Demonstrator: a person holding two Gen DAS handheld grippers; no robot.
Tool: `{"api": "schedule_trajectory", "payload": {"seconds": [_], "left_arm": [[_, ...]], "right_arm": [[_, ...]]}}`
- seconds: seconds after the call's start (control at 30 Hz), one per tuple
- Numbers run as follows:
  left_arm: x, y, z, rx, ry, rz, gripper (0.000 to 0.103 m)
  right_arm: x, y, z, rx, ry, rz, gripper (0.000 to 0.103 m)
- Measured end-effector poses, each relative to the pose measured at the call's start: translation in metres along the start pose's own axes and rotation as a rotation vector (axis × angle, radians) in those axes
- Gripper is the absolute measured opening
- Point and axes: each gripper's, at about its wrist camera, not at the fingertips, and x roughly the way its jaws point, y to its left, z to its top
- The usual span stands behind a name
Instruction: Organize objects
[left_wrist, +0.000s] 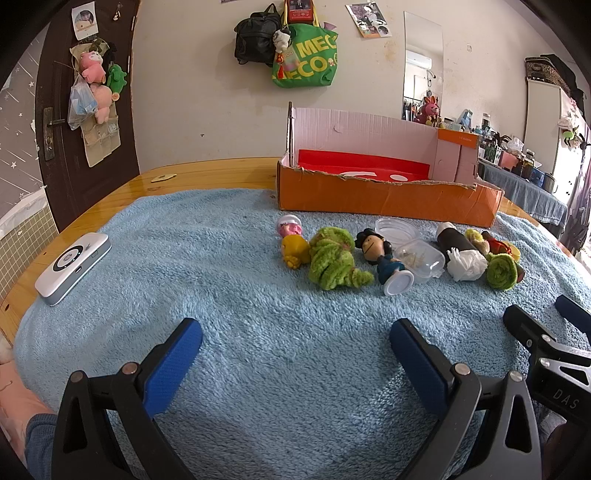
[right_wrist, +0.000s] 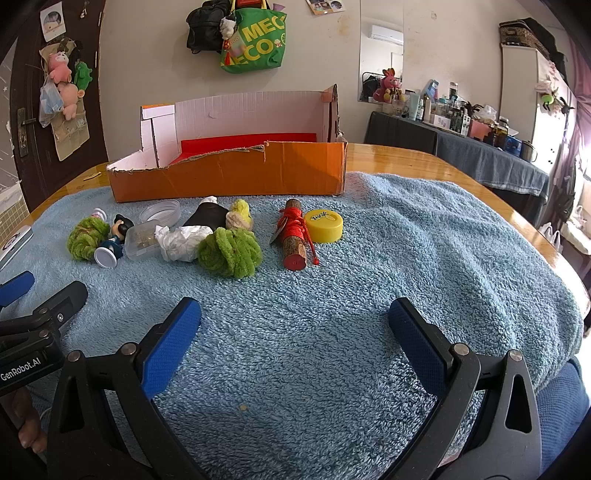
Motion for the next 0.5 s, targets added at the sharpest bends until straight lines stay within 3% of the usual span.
{"api": "schedule_trajectory", "payload": {"seconds": [0.5], "left_arm": [[0.0000,0.0000,0.0000,-0.006,-0.001,0.016,0.103]], "right_arm": [[0.0001,0.0002,0.0001,-0.006,-0.001,0.009,0.103]]}}
